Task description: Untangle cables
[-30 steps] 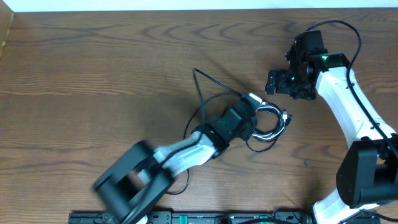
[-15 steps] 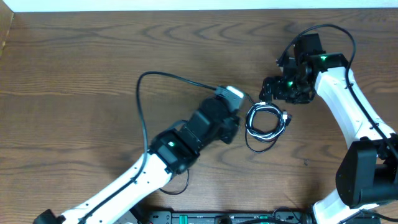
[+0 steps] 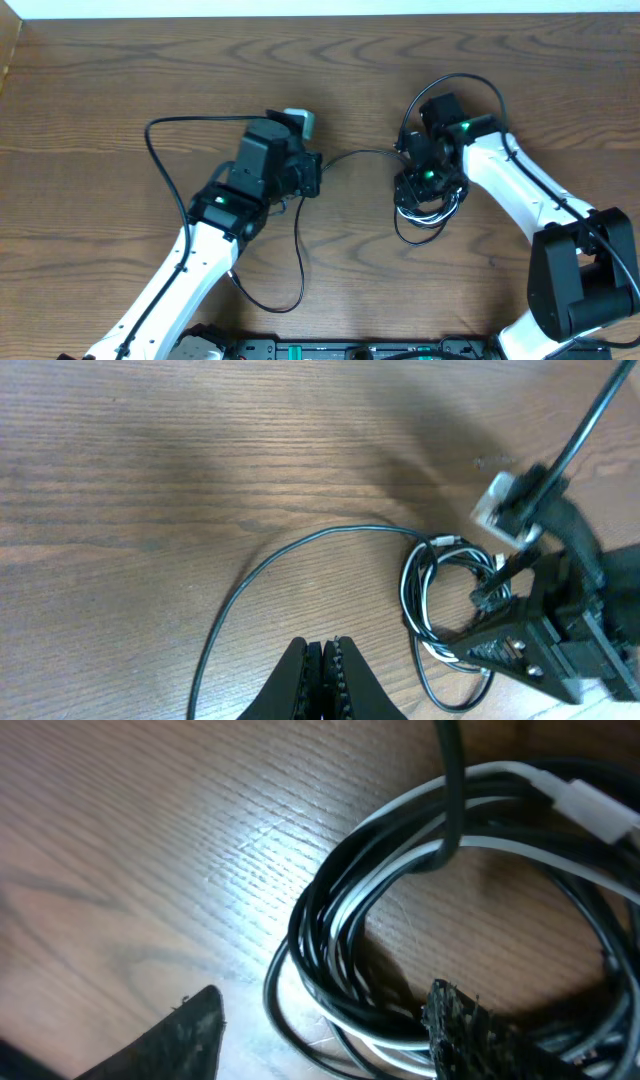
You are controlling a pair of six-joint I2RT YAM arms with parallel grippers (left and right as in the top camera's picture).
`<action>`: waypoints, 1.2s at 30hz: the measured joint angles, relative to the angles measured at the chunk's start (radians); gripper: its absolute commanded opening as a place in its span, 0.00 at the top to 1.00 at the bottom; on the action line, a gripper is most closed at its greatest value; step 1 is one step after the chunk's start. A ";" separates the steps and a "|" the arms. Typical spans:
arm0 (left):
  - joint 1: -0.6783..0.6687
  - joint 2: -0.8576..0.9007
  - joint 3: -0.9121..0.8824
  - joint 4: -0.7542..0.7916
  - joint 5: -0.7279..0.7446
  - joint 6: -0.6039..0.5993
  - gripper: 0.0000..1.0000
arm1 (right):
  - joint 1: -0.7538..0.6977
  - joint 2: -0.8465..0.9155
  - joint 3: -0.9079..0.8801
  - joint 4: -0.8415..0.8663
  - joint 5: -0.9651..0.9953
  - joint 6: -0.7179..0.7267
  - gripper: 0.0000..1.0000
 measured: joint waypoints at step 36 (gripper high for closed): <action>0.019 0.000 0.000 -0.036 0.039 -0.001 0.92 | 0.041 -0.045 -0.282 0.389 0.101 0.064 0.99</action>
